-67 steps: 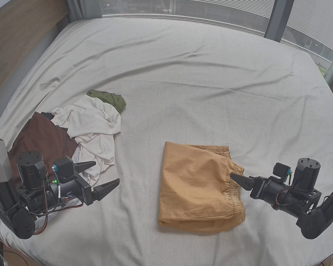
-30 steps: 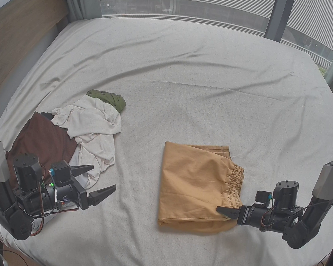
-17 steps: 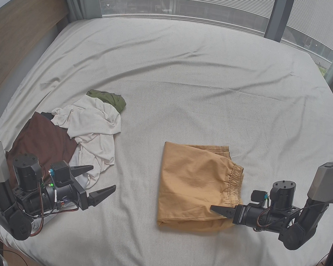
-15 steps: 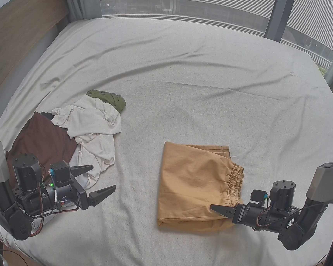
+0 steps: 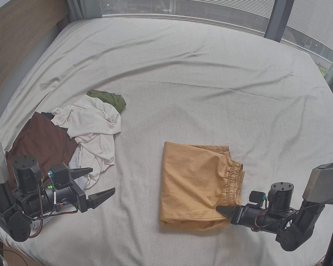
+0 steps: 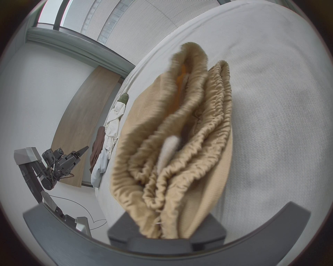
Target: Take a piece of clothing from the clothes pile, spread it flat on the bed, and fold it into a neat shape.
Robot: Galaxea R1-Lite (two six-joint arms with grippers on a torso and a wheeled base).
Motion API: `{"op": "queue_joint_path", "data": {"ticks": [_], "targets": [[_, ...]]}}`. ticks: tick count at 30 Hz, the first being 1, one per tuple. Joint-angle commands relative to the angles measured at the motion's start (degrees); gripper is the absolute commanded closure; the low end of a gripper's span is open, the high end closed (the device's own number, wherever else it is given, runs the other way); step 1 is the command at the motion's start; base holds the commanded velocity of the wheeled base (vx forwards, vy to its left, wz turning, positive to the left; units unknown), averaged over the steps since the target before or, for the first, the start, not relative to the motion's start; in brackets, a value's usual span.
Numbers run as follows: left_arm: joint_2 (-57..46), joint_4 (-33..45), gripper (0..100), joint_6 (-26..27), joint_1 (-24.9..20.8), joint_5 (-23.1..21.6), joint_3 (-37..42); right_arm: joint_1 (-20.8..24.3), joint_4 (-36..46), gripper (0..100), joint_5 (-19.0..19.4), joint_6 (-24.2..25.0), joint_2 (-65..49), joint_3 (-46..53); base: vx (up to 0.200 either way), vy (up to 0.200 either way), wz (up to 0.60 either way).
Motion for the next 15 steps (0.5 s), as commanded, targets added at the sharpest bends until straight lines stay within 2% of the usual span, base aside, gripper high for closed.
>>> {"op": "queue_joint_path", "data": {"ticks": [1, 8, 15], "targets": [[-1.28, -0.04, 0, 0.08, -0.37, -0.01, 1.84, 1.38, -3.18, 100, 0.15, -0.04, -0.48, 0.32, 0.0, 0.0, 0.0], [-2.15, 0.05, 0, 0.17, 0.95, -0.01, 2.37, 3.93, -7.84, 100, 0.32, 0.4, -3.12, 0.85, 0.0, 0.0, 0.0], [-1.63, 0.05, 0, 4.82, 3.15, -0.01, 5.27, 6.66, -7.84, 100, 0.41, 1.37, -8.22, -2.4, 0.0, 0.0, 0.0]]}}
